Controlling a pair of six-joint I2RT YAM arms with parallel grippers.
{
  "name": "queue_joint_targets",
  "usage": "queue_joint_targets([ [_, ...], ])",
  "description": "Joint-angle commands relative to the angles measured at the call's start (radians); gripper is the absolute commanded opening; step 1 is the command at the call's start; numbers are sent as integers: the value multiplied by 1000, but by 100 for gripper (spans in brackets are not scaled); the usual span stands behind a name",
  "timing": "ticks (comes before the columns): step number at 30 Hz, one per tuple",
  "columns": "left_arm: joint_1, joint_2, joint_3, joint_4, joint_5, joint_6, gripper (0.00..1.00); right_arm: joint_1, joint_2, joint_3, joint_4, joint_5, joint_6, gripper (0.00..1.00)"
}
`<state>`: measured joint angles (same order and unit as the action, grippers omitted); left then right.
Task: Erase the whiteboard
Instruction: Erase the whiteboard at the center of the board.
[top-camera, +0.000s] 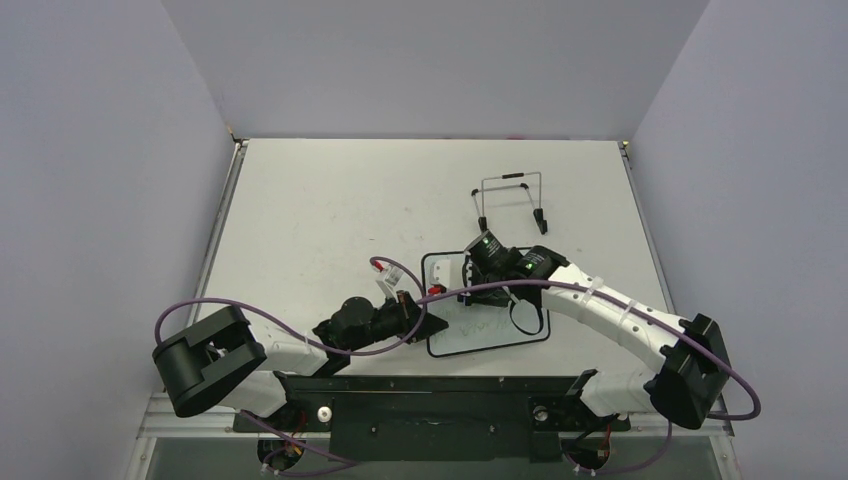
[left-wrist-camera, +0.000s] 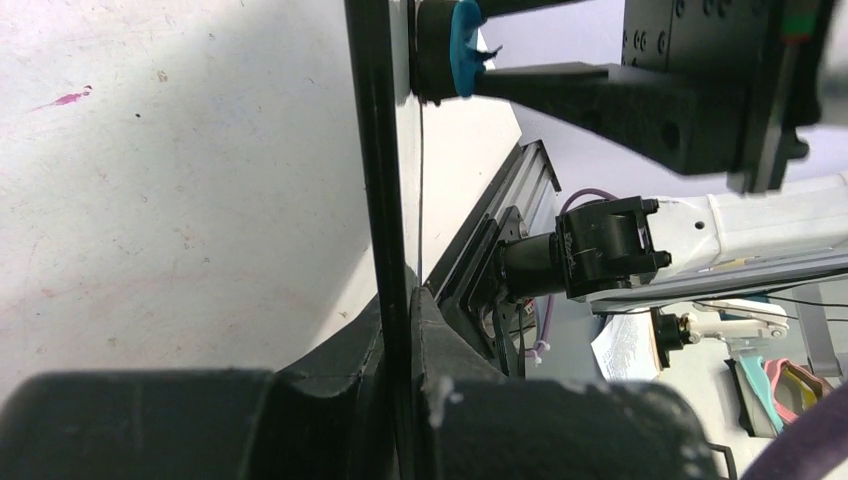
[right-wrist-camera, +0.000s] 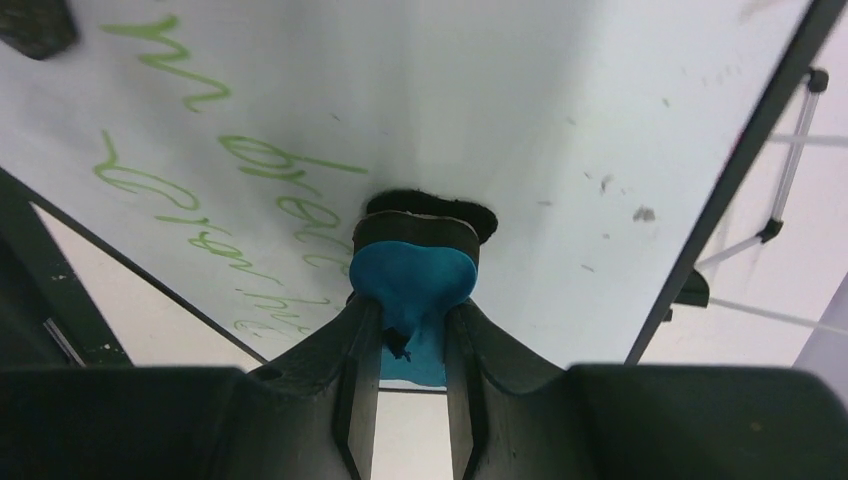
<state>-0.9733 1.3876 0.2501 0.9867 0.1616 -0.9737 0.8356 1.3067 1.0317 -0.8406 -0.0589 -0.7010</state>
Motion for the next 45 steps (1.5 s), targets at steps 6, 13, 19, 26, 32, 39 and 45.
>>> queue_joint_targets([
  [6, -26, -50, 37, 90, 9, 102, 0, -48, 22, 57, 69, -32, 57, 0],
  [13, -42, -48, 47, 59, -8, 134, 0, 37, 22, 53, 11, -131, 6, 0],
  [19, -47, -64, 46, 26, -24, 161, 0, -55, -14, -14, 83, -7, 45, 0],
  [26, -50, -59, 51, 18, -21, 169, 0, -151, -35, -16, 161, 37, 107, 0],
  [32, -58, -59, 63, -3, -29, 176, 0, -57, 7, 55, 119, -60, 84, 0],
  [39, -65, -58, 69, -11, -38, 181, 0, 91, 32, 65, 66, -86, 46, 0],
  [45, -65, -52, 72, -14, -37, 185, 0, 3, 12, 29, 127, 17, 93, 0],
])
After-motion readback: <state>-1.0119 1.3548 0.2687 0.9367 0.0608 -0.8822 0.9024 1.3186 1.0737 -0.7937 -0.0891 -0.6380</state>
